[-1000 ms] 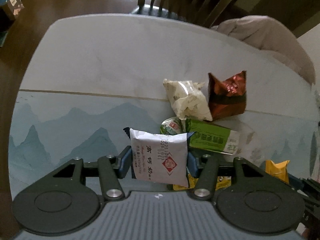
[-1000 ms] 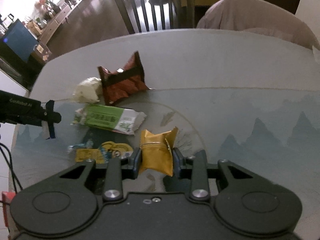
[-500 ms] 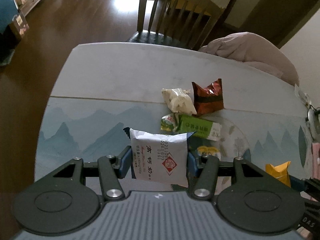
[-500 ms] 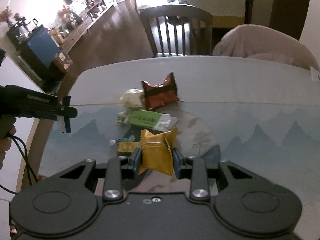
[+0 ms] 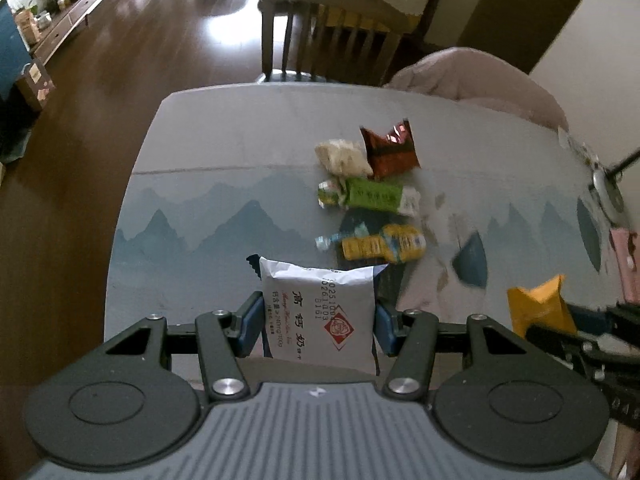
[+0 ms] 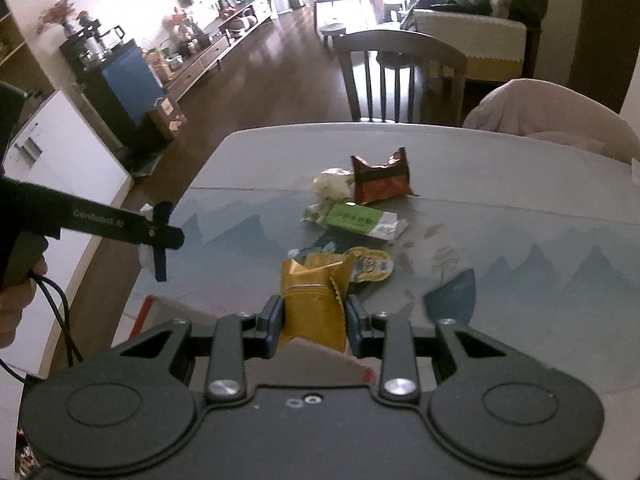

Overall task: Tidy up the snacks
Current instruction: 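Carry both packets into the box and open both tools to release them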

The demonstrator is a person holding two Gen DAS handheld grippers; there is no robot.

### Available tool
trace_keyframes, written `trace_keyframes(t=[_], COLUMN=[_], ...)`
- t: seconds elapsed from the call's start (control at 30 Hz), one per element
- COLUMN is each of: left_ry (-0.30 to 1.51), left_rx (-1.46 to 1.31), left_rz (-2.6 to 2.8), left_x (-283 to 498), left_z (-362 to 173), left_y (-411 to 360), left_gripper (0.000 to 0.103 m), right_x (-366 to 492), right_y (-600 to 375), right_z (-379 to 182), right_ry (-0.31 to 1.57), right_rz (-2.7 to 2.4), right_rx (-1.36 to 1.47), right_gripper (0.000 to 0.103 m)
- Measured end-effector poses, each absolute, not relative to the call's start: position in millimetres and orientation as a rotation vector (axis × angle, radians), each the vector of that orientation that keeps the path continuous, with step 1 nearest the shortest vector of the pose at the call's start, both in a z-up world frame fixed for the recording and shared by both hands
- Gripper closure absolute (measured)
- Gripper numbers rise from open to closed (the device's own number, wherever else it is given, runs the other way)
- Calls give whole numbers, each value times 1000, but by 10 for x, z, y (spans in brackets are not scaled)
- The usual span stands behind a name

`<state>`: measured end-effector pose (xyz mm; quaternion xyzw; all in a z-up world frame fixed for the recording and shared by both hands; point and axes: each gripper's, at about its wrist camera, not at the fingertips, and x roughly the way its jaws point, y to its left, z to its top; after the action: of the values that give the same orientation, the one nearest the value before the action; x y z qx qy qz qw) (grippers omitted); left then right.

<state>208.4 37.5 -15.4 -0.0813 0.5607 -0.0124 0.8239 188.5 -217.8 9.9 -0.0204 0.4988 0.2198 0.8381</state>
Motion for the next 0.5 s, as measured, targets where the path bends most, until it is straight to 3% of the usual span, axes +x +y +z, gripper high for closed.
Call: trace_keyframes(t=[0.5], left_ry=[1292], left_rx=[-131], left_rz=[-90], left_x=[1171], left_z=[-540], left_y=[358], left_gripper=[48], right_x=[1277], right_y=[-1982], right_z=[-320], right_ry=[1152], right_rz=[497], right_rx=[-17], right_gripper=[71])
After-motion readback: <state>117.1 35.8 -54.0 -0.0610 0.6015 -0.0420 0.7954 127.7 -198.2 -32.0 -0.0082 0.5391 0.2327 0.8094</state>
